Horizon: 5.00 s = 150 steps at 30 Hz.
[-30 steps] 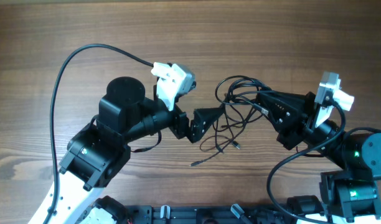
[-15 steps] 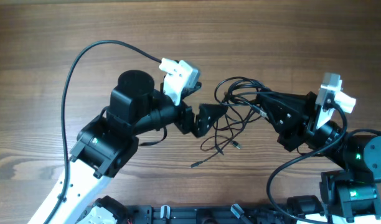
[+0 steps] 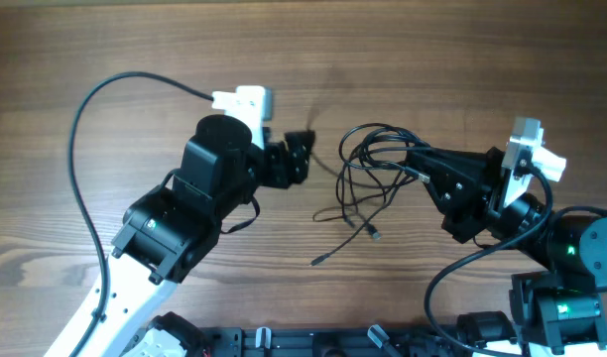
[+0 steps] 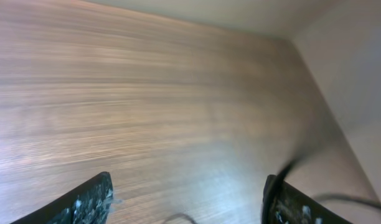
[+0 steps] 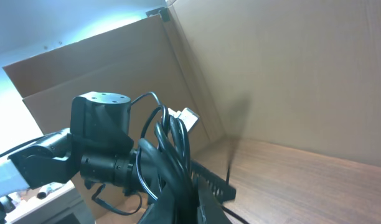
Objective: Untangle cables
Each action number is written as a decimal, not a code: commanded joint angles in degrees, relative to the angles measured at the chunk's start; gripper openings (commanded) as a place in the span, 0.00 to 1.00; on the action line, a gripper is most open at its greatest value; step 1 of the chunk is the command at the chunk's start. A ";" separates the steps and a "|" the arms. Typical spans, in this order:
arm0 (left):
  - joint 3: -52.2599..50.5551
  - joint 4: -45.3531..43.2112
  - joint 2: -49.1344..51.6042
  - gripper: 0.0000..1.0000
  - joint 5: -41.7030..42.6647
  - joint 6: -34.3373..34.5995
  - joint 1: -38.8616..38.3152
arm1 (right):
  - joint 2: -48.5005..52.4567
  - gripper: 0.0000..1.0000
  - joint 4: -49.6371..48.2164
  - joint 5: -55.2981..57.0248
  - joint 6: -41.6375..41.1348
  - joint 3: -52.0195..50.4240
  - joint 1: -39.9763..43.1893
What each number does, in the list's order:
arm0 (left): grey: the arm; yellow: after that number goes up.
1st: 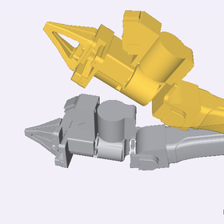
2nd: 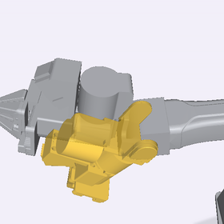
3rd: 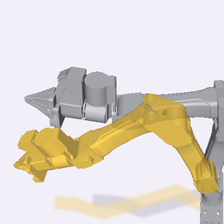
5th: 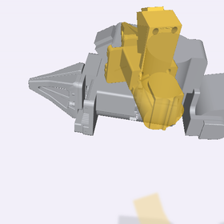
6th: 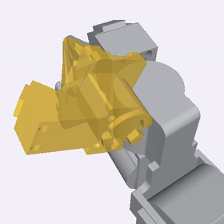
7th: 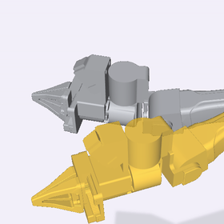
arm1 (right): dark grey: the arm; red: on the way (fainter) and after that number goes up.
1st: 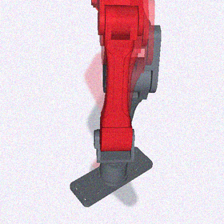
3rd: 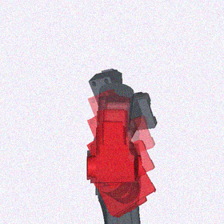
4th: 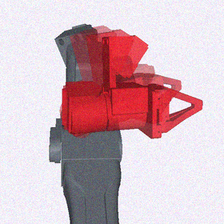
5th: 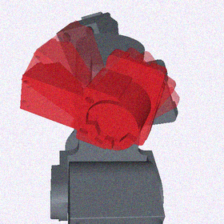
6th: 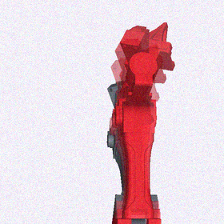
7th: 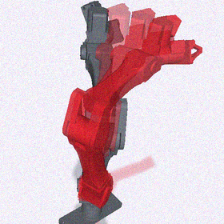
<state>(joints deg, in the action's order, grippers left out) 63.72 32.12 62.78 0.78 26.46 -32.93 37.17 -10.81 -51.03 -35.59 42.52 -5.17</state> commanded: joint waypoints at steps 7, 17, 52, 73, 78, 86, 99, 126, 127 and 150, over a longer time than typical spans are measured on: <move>0.26 0.22 -0.72 0.92 -6.82 9.18 0.31 | -0.57 0.04 -0.52 0.13 -0.35 0.50 0.31; 0.26 -4.52 -3.96 0.96 21.49 -15.82 0.31 | -0.57 0.04 -0.76 0.04 -2.19 0.50 0.31; 0.26 -11.91 0.17 0.86 41.59 -32.02 -0.81 | -0.50 0.04 -8.98 -7.21 -11.61 0.50 0.31; 0.26 -4.00 1.18 0.54 -15.04 7.93 -2.08 | -0.52 0.04 -9.53 -6.91 -11.87 0.50 0.31; 0.26 -5.53 -0.87 0.96 12.68 -18.73 -2.05 | -0.52 0.04 -9.84 -5.40 -12.09 0.50 0.31; 0.26 -3.96 -1.99 1.00 31.47 -35.32 -2.05 | -0.52 0.04 -11.26 -5.44 -12.61 0.50 0.31; 0.26 -14.25 2.38 1.00 25.99 -29.57 -2.12 | -0.52 0.04 -14.29 -11.58 -18.62 0.50 0.31; 0.26 1.18 -6.91 1.00 -19.02 10.05 -2.05 | -0.52 0.04 -15.52 -6.82 -18.34 0.50 0.31; 0.26 1.18 -7.82 1.00 -19.02 10.03 -2.05 | -0.52 0.04 -15.50 -6.64 -18.36 0.50 0.31; 0.26 -10.78 -11.52 1.00 34.97 -26.23 -2.05 | -0.46 0.04 -14.62 -6.64 -14.23 0.50 0.31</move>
<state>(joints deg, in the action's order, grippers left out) 63.72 22.24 51.42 32.34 1.85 -35.09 37.17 -25.78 -58.87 -52.42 42.52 -5.10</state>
